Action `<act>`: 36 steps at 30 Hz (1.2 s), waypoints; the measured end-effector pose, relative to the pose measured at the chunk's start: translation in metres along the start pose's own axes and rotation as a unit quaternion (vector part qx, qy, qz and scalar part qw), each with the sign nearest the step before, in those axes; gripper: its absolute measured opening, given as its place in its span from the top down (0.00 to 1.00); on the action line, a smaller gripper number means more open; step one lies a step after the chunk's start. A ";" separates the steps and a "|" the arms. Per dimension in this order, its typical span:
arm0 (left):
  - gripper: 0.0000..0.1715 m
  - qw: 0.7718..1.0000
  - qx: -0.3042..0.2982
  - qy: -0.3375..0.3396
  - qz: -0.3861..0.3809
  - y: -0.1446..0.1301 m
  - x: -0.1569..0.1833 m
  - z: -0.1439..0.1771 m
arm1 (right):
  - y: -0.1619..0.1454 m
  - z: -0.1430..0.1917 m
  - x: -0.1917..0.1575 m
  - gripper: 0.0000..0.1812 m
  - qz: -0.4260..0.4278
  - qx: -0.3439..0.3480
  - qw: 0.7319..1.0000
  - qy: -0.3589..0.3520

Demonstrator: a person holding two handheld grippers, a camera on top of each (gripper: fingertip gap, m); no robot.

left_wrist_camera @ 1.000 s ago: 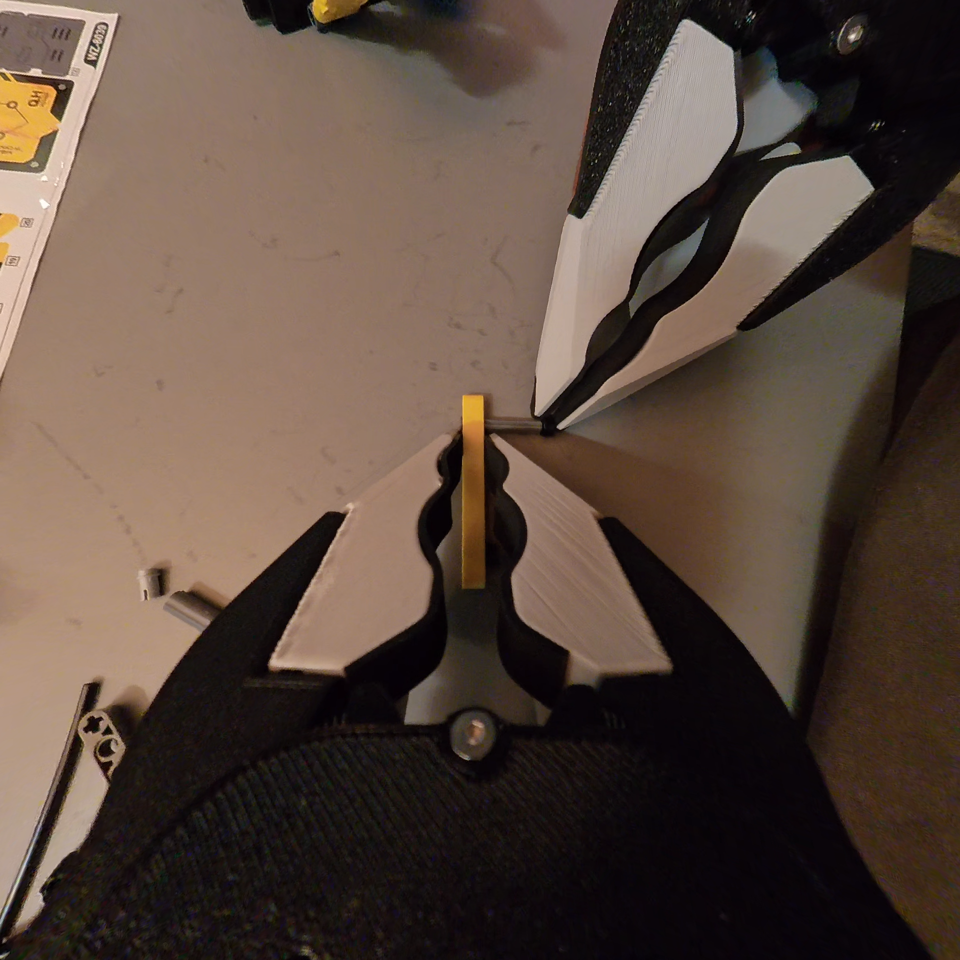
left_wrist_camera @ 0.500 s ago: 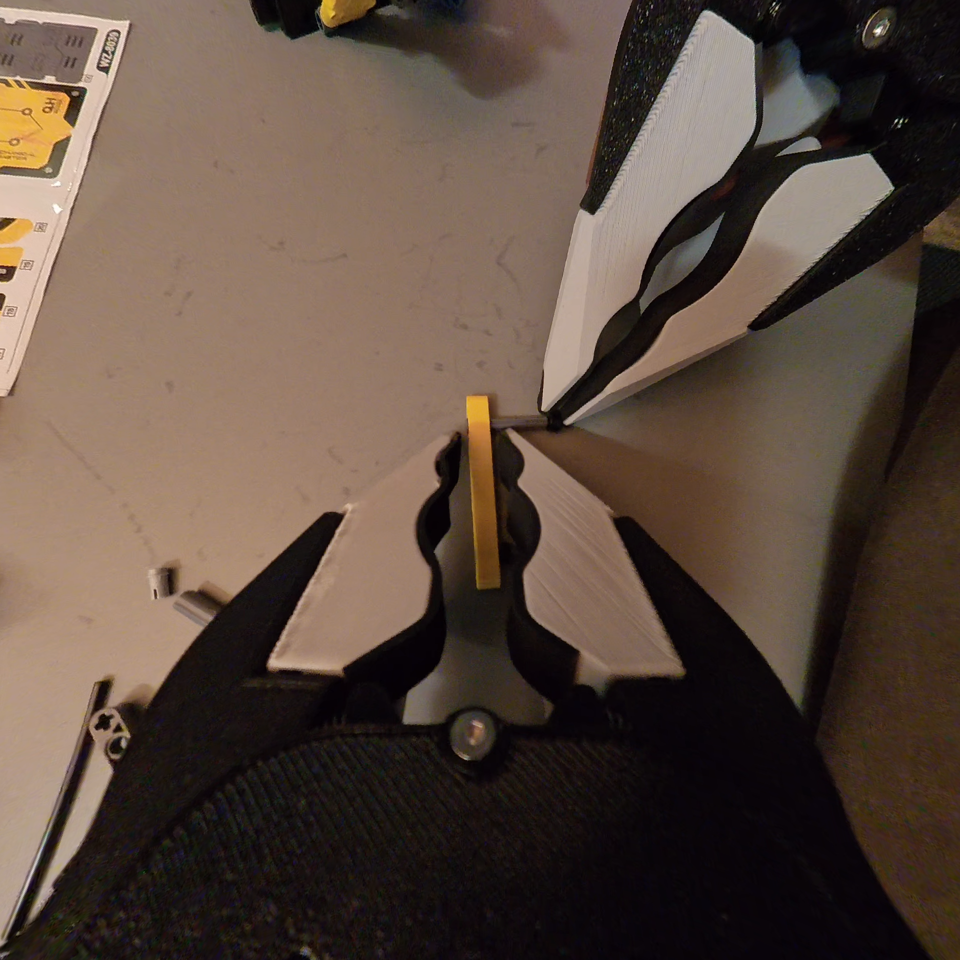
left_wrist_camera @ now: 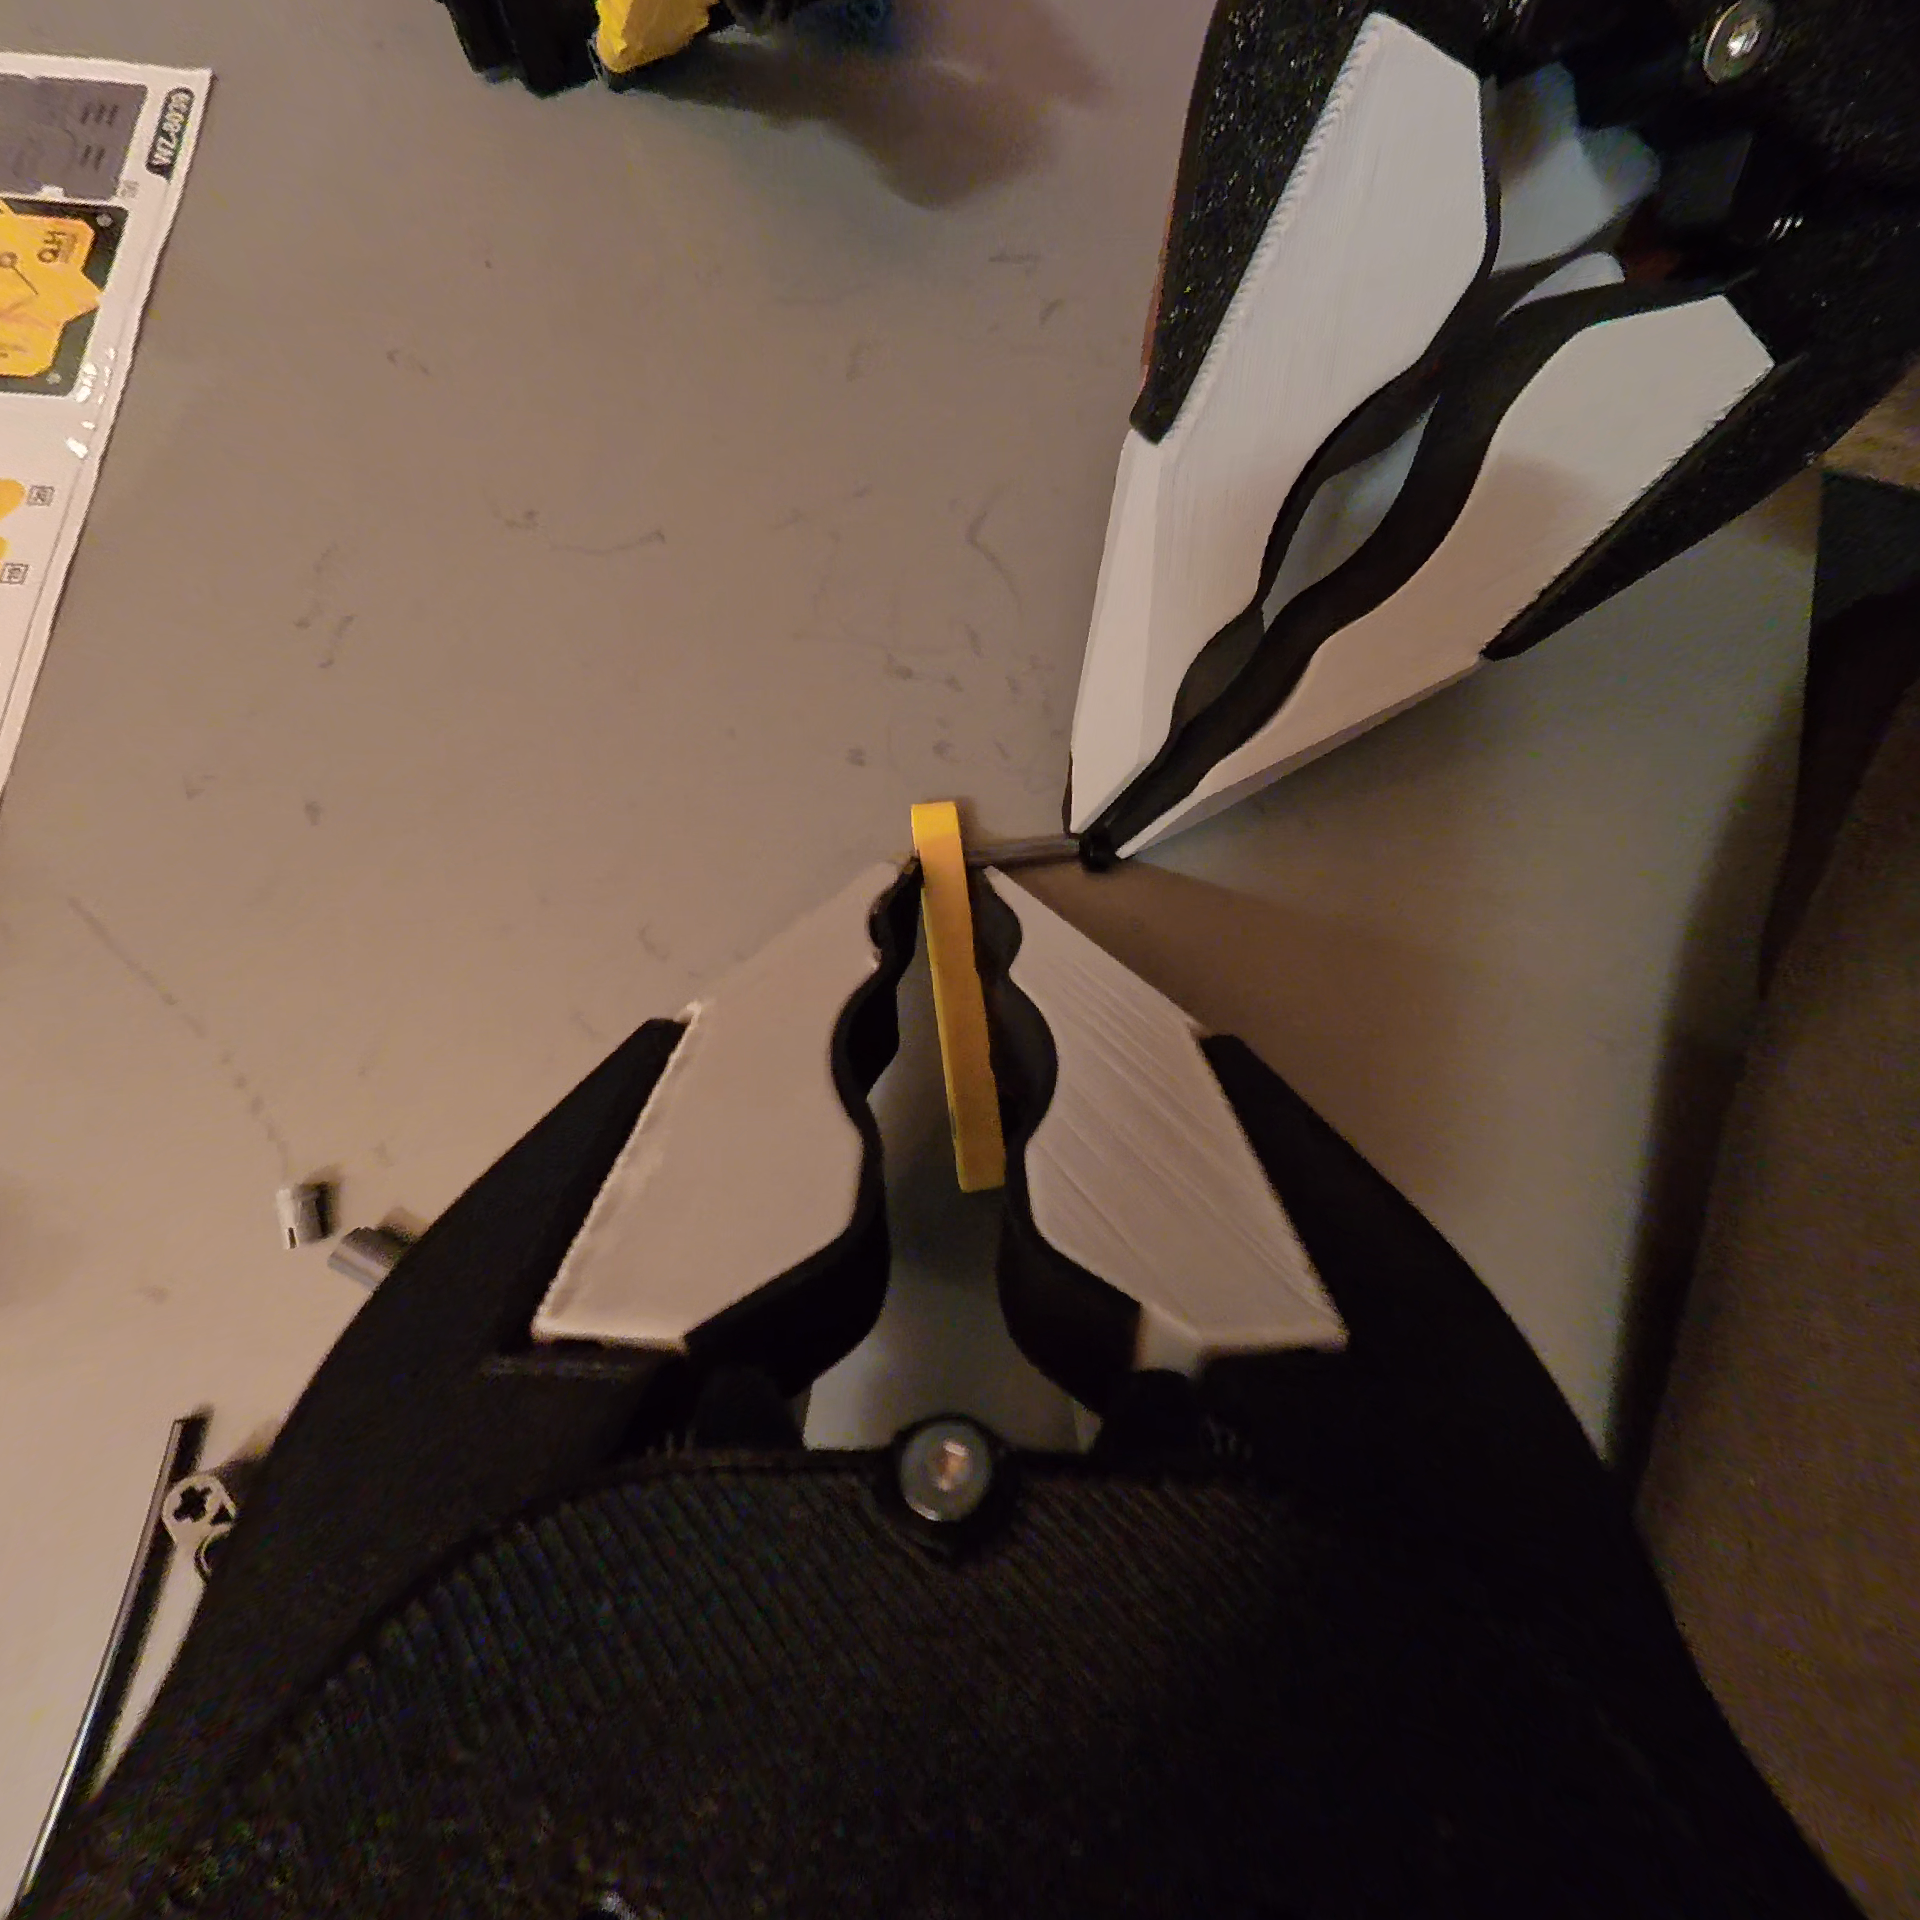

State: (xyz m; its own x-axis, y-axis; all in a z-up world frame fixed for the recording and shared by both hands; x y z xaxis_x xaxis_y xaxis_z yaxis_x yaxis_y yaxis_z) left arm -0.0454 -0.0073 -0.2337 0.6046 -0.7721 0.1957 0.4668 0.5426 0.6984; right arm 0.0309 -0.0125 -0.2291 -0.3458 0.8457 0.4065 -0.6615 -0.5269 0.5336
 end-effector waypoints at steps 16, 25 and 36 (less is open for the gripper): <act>0.95 1.000 -0.002 0.005 -0.004 0.001 0.000 -0.001 | 0.003 0.002 0.004 0.98 0.089 -0.073 0.993 0.027; 0.95 1.000 -0.007 0.023 -0.015 0.001 0.001 -0.001 | 0.004 0.001 0.002 0.98 0.113 -0.091 0.989 -0.002; 0.95 0.999 -0.011 0.044 -0.029 0.003 0.002 -0.003 | 0.005 0.000 0.004 0.98 0.143 -0.112 0.983 0.005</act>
State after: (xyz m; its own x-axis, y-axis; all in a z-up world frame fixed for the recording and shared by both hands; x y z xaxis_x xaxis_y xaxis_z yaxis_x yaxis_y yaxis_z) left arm -0.0411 -0.0063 -0.2328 0.6296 -0.7713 0.0931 0.5165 0.5051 0.6915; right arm 0.0266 -0.0116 -0.2246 -0.5447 0.6666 0.5088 -0.6657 -0.7127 0.2211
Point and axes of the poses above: each gripper's, where its closed fingertips meet, z back along the fingers, y out of its top, x = y × z across the jaws, the point moved 5 cm from there along z, back along the fingers, and after that the axes turned 11 degrees about z, right-handed, at the moved point
